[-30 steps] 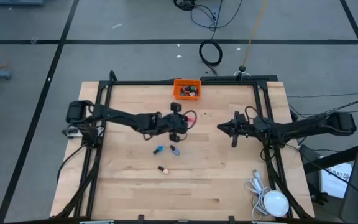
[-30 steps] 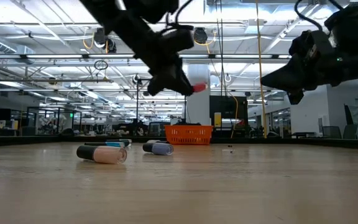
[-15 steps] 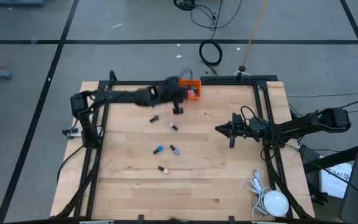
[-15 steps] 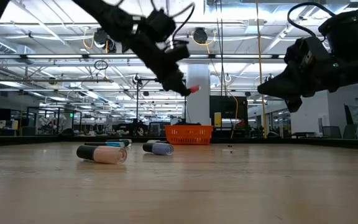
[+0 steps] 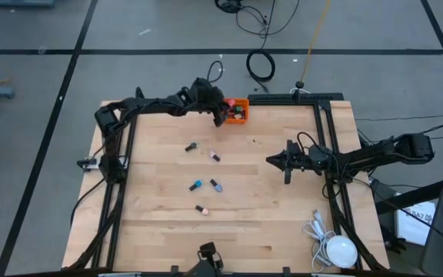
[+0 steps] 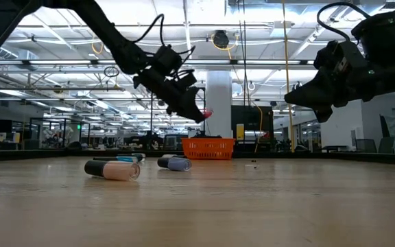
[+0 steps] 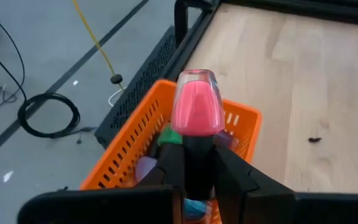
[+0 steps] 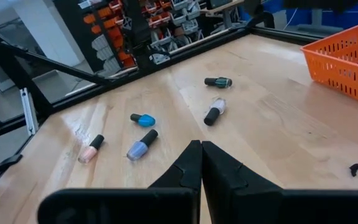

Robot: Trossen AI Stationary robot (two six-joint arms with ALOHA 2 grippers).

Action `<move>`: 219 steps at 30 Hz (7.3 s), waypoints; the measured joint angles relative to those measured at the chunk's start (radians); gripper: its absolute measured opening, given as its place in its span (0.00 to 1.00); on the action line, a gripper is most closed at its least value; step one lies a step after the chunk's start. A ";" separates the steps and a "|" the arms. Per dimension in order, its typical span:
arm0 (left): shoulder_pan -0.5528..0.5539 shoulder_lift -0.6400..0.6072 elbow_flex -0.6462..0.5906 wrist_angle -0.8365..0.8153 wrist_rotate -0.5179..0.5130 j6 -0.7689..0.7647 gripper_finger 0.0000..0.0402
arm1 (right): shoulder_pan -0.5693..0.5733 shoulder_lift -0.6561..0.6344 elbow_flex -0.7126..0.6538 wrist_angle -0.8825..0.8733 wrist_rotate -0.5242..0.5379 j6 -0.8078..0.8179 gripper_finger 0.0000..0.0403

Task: Pick & Place Nail Polish
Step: Put the pink nail polish bottle into the basket, then put the dark green nail polish bottle into the basket

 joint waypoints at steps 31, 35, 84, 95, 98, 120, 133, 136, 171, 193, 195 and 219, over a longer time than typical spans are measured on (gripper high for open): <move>-0.043 -0.174 -0.001 -0.239 -0.082 -0.080 0.24 | 0.000 0.000 0.000 -0.011 -0.002 0.003 0.00; -0.066 -0.313 0.001 -0.466 -0.081 -0.088 0.24 | 0.001 0.000 0.000 -0.011 -0.003 0.007 0.00; -0.195 -0.248 -0.469 -0.478 -0.247 -0.260 0.74 | 0.001 0.000 0.000 -0.008 -0.028 0.024 0.00; -0.197 -0.254 -0.472 -0.499 -0.240 -0.241 0.52 | 0.001 0.000 0.001 -0.010 -0.027 0.022 0.00; -0.197 -0.254 -0.472 -0.501 -0.228 -0.248 0.42 | 0.001 0.000 0.001 -0.011 -0.027 0.022 0.00; -0.247 -0.288 -0.477 -0.469 -0.289 -0.209 0.09 | 0.001 0.000 0.001 -0.011 -0.027 0.020 0.00; -0.327 -0.525 -0.479 -0.354 -0.545 -0.150 0.09 | 0.001 0.000 0.001 -0.010 -0.026 0.003 0.00; -0.346 -0.565 -0.478 -0.286 -0.542 -0.130 0.09 | 0.001 0.000 0.000 -0.010 -0.026 0.003 0.00; -0.501 -0.616 -0.475 0.575 0.556 -0.444 0.09 | 0.001 0.000 0.001 -0.031 -0.026 -0.001 0.00; -0.480 -0.607 -0.474 0.411 0.104 -0.231 0.09 | 0.001 0.000 0.001 -0.022 -0.025 -0.001 0.00; -0.460 -0.595 -0.474 0.397 0.013 -0.211 0.09 | 0.001 0.000 0.001 -0.010 -0.025 -0.001 0.00; -0.078 0.006 0.175 -0.221 -0.126 -0.240 0.09 | -0.001 0.000 0.001 -0.002 0.005 -0.031 0.00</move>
